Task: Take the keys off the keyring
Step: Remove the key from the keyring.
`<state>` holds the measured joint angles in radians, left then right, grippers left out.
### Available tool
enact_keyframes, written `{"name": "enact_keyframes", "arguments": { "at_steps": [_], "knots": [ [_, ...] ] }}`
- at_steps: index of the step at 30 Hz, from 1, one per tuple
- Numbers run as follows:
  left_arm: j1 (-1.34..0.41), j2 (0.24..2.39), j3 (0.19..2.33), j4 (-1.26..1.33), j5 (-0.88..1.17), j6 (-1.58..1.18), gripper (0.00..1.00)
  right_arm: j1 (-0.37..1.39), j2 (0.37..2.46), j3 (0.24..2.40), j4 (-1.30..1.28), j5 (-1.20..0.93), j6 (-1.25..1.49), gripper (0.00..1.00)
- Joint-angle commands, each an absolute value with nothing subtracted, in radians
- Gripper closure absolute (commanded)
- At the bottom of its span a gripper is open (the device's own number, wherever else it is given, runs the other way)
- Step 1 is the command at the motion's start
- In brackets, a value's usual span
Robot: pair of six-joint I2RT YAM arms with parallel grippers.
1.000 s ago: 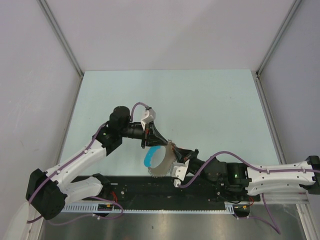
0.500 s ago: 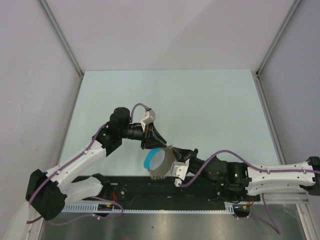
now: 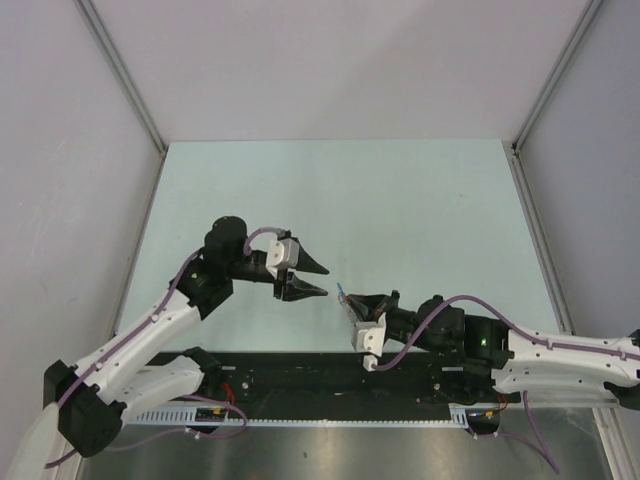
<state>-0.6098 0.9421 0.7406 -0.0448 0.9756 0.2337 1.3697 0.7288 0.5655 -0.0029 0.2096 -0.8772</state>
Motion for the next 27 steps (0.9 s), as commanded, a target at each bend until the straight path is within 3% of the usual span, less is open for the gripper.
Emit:
{"name": "enact_keyframes", "arguments": {
  "at_steps": [1,10,15,22,27],
  "knots": [
    [-0.606,0.975,0.834,-0.17,1.129,0.507,0.51,1.335,0.68,0.632,0.009,0.048,-0.925,1.0],
    [-0.632,1.046,0.871,-0.316,1.307,0.629,0.49,1.102,0.689,0.698,-0.032,-0.405,-0.931,1.0],
    [-0.649,1.045,0.871,-0.315,1.286,0.606,0.5,1.062,0.724,0.729,-0.019,-0.417,-0.94,1.0],
    [-0.683,1.006,0.792,-0.005,1.116,0.345,0.49,1.057,0.742,0.729,0.021,-0.39,-0.931,1.0],
    [-0.716,1.002,0.769,0.008,1.062,0.325,0.51,1.055,0.741,0.729,0.025,-0.377,-0.928,1.0]
  ]
}}
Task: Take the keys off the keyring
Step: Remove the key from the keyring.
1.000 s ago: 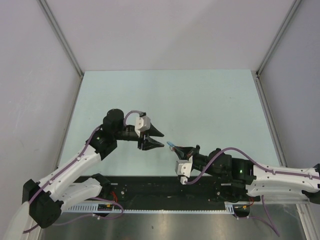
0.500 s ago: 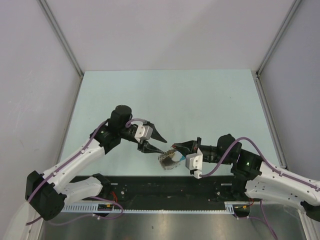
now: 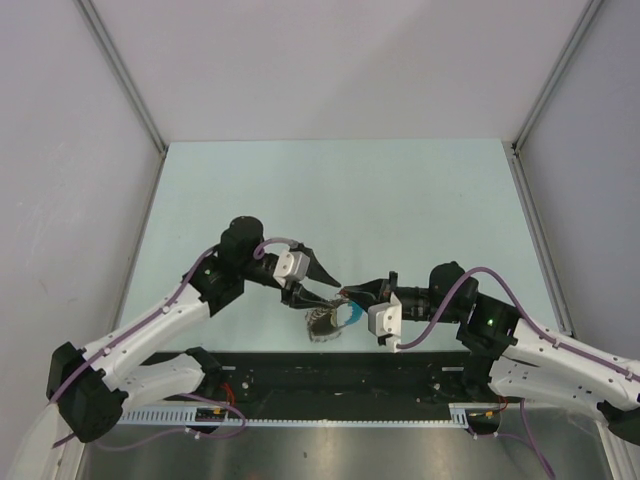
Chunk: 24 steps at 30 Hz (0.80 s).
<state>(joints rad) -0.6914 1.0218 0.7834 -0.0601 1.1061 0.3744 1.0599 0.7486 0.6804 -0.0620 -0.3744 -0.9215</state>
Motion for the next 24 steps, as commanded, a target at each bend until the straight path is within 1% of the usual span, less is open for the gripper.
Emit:
{"name": "enact_keyframes", "arguments": {
  "at_steps": [1,6,9,10,12,13,15,18,21,22,23,24],
  "knots": [
    [-0.724,1.002,0.769,0.006,1.058,0.33,0.52,1.055,0.741,0.729,0.026,-0.377,-0.928,1.0],
    [-0.738,0.996,0.767,-0.041,1.052,0.33,0.58,1.055,0.744,0.727,0.029,-0.371,-0.93,1.0],
    [-0.742,0.996,0.77,-0.054,1.029,0.33,0.66,1.055,0.742,0.729,0.037,-0.357,-0.925,1.0],
    [-0.742,0.997,0.769,-0.055,1.023,0.328,0.72,1.055,0.741,0.729,0.038,-0.356,-0.92,1.0],
    [-0.744,1.003,0.767,-0.049,1.0,0.316,0.77,1.055,0.738,0.729,0.032,-0.354,-0.919,1.0],
    [-0.744,1.006,0.767,-0.045,0.994,0.308,0.83,1.055,0.738,0.727,0.029,-0.354,-0.919,1.0],
    [-0.747,1.017,0.769,-0.025,0.97,0.281,0.9,1.058,0.738,0.726,0.023,-0.351,-0.919,1.0],
    [-0.749,1.032,0.776,-0.011,0.934,0.241,0.92,1.063,0.735,0.721,0.021,-0.345,-0.916,1.0],
    [-0.749,1.051,0.79,-0.018,0.916,0.224,0.84,1.069,0.732,0.721,0.025,-0.339,-0.914,1.0],
    [-0.749,1.054,0.792,-0.023,0.913,0.225,0.83,1.071,0.73,0.721,0.026,-0.333,-0.913,1.0],
    [-0.749,1.054,0.795,-0.029,0.911,0.225,0.84,1.071,0.729,0.722,0.026,-0.331,-0.91,1.0],
    [-0.749,1.054,0.795,-0.029,0.908,0.225,0.87,1.071,0.729,0.719,0.028,-0.328,-0.908,1.0]
  ]
}}
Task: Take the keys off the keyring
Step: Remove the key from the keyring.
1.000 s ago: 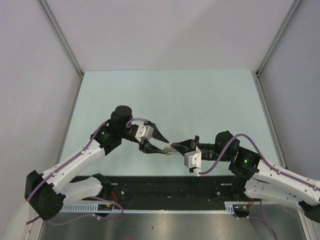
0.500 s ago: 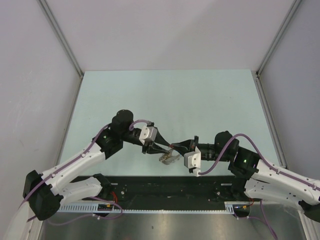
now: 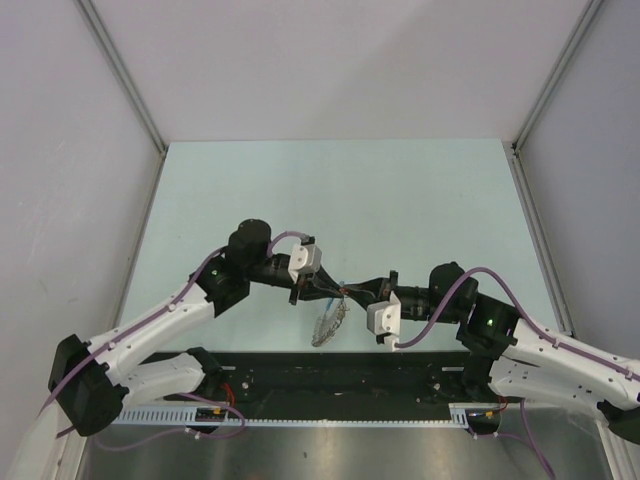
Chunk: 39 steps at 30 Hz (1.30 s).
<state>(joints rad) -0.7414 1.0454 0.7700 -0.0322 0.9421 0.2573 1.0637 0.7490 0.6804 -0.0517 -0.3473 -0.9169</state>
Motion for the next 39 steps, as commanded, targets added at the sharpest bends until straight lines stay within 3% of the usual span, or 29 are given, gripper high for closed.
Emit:
{"name": "enact_keyframes", "arguments": {
  "at_steps": [1,5,13,17,22,39],
  "knots": [
    [-0.75,1.051,0.793,-0.031,0.896,0.225,0.89,1.071,0.727,0.721,0.028,-0.321,-0.908,1.0],
    [-0.749,1.039,0.781,-0.011,0.873,0.216,1.0,1.071,0.721,0.721,0.029,-0.307,-0.896,1.0],
    [-0.75,1.02,0.759,0.06,0.801,0.143,0.99,1.092,0.732,0.719,0.029,-0.247,-0.931,1.0],
    [-0.749,1.014,0.726,0.138,0.781,0.106,1.0,1.156,0.761,0.719,0.064,-0.137,-0.995,0.95],
    [-0.75,1.008,0.709,0.181,0.772,0.06,1.0,1.21,0.785,0.719,0.094,-0.011,-1.037,0.99],
    [-0.746,0.933,0.64,0.437,0.788,-0.12,1.0,1.269,0.689,0.663,0.028,0.146,-0.807,1.0]
  ]
}}
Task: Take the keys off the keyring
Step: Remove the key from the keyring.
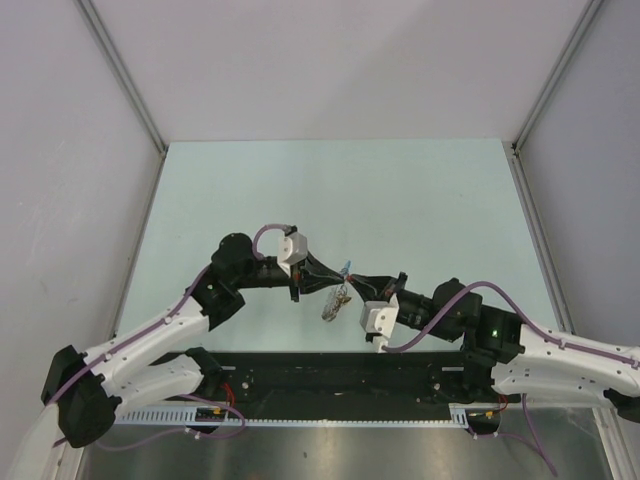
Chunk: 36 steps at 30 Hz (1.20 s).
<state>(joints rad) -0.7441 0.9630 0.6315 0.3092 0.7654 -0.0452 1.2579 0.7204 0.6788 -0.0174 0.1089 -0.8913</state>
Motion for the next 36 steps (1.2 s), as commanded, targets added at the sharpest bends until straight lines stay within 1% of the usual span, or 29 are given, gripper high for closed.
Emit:
{"name": "enact_keyframes", "arguments": {
  "at_steps": [1,5,8,10,14,17,18,20,22,23,24,27,36],
  "knots": [
    [-0.746,0.933,0.643,0.439,0.785,-0.123,1.0,1.269,0.686,0.657,0.029,0.15,-0.789,1.0],
    [-0.746,0.923,0.646,0.423,0.752,-0.114,1.0,1.278,0.675,0.634,0.051,0.181,-0.788,1.0],
    [-0.746,0.939,0.657,0.355,0.739,-0.071,1.0,1.278,0.673,0.634,0.086,0.212,-0.834,1.0],
    [-0.746,0.954,0.66,0.333,0.747,-0.058,1.0,1.279,0.68,0.632,0.115,0.209,-0.871,0.95],
    [-0.746,0.977,0.646,0.357,0.762,-0.071,1.0,1.27,0.738,0.634,0.221,0.218,-0.975,0.93],
    [-0.747,0.996,0.643,0.376,0.769,-0.095,1.0,1.267,0.799,0.638,0.278,0.222,-1.029,0.89],
    [-0.747,0.997,0.634,0.409,0.772,-0.104,1.0,1.272,0.814,0.64,0.284,0.225,-1.06,0.86],
    [-0.747,0.991,0.615,0.46,0.773,-0.142,1.0,1.279,0.834,0.64,0.285,0.226,-1.083,0.85],
    [-0.747,0.986,0.589,0.538,0.77,-0.161,1.0,1.289,0.836,0.638,0.278,0.222,-1.095,0.81],
    [-0.747,0.991,0.583,0.555,0.769,-0.169,1.0,1.295,0.833,0.64,0.282,0.232,-1.098,0.77],
    [-0.747,0.996,0.58,0.572,0.769,-0.169,1.0,1.299,0.831,0.64,0.29,0.238,-1.114,0.7],
    [-0.747,1.023,0.574,0.613,0.772,-0.187,1.0,1.316,0.827,0.641,0.325,0.236,-1.137,0.59],
    [-0.747,1.019,0.554,0.69,0.784,-0.209,1.0,1.315,0.851,0.664,0.313,0.227,-1.143,0.54]
  ]
}}
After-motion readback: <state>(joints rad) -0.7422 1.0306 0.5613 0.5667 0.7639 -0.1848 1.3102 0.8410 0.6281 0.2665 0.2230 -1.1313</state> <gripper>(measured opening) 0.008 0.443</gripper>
